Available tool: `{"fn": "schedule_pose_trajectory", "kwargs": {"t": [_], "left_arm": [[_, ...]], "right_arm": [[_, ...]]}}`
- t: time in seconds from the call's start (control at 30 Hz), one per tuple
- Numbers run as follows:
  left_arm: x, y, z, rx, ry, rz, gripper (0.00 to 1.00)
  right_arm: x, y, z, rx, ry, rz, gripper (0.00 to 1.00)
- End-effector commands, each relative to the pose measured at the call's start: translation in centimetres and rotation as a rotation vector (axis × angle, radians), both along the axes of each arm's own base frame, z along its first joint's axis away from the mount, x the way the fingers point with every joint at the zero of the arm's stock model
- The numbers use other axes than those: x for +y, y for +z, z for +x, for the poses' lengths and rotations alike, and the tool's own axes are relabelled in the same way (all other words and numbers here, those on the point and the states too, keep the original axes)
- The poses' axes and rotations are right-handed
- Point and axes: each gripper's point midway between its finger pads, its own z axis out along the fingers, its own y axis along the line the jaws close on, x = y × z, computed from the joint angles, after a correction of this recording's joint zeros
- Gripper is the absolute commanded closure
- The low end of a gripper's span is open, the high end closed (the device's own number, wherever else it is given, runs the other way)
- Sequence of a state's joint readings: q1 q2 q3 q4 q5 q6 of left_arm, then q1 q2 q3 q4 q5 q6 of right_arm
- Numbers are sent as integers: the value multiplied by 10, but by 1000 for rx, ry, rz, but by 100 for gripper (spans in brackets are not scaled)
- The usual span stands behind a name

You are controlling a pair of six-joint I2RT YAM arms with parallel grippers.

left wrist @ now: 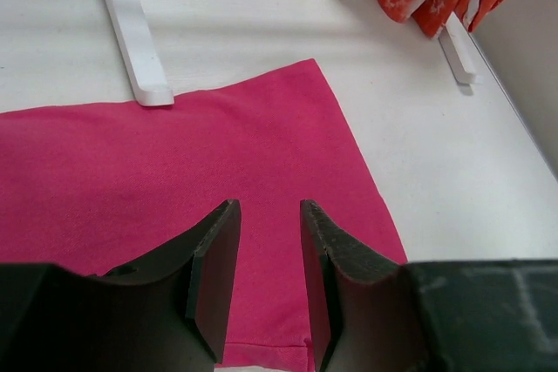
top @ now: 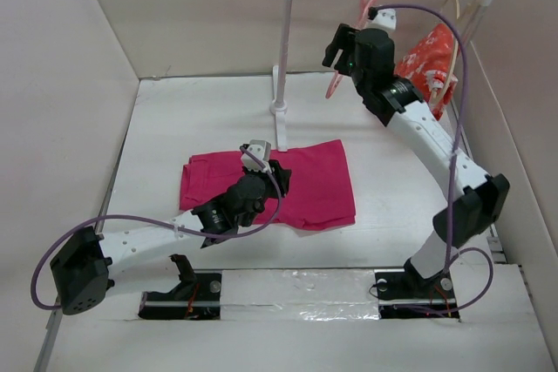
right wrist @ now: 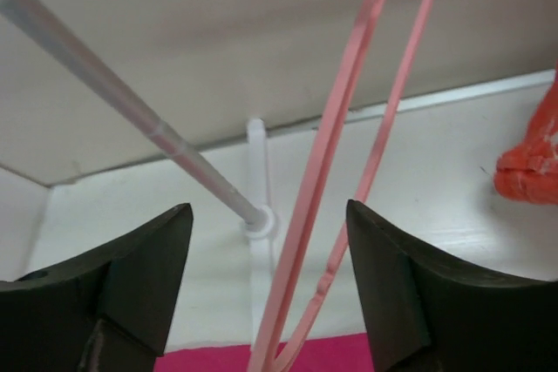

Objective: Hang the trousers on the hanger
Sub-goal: Pick up the hanger from the clothesline.

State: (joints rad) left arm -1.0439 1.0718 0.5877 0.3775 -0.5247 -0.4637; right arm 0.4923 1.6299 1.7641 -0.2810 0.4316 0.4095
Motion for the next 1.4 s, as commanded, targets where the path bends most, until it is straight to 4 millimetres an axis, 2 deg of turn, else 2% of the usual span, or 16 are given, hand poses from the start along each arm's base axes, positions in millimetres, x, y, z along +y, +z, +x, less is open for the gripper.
{"fn": "schedule_pose_trajectory", "kwargs": {"t": [0.0, 0.17, 0.23, 0.37, 0.57, 0.73, 0.83, 0.87, 0.97, 1.07, 1.1, 1.2, 1.23, 1.3, 1.33, 1.37], "left_arm": [[-4, 16, 0, -38, -16, -41, 69], [-5, 17, -1, -33, -22, -47, 69], [-5, 18, -2, -39, -27, -58, 70], [-4, 16, -1, -33, -16, -51, 70], [-4, 15, -1, -29, -13, -55, 70], [-2, 17, -2, -36, -14, -73, 70], [-1, 18, -1, -35, -3, -68, 66], [0, 18, -1, -35, -3, -68, 64], [1, 19, -1, -43, -1, -73, 57], [0, 19, -1, -42, -3, -67, 56], [-1, 19, -1, -43, -7, -60, 56], [-7, 17, 0, -51, -29, -48, 54], [-10, 10, 2, -44, -33, -27, 54], [-21, 19, 5, -49, -51, -26, 51], [-29, 16, 8, -41, -63, -4, 50], [-42, 35, 10, -48, -93, -24, 49]], "right_arm": [[-20, -2, 2, 43, -115, -69, 27], [-25, -24, 0, 46, -135, -64, 57], [-26, -21, -4, 24, -130, -52, 75], [-29, -11, -9, -9, -99, -62, 98], [-41, 26, -28, -117, -74, -90, 100], [-54, 30, -42, -112, -77, -114, 100], [-58, 12, -52, -73, -69, -129, 100], [-59, -12, -55, -30, -63, -148, 100], [-69, -25, -74, -23, -68, -148, 100], [-78, -61, -96, 35, -60, -157, 100], [-80, -92, -104, 92, -46, -178, 100], [-78, -123, -131, 136, -6, -155, 100], [-77, -155, -141, 195, 6, -166, 100], [-80, -176, -154, 223, 10, -166, 100], [-84, -202, -163, 272, 12, -177, 100], [-83, -207, -170, 276, 25, -174, 100]]}}
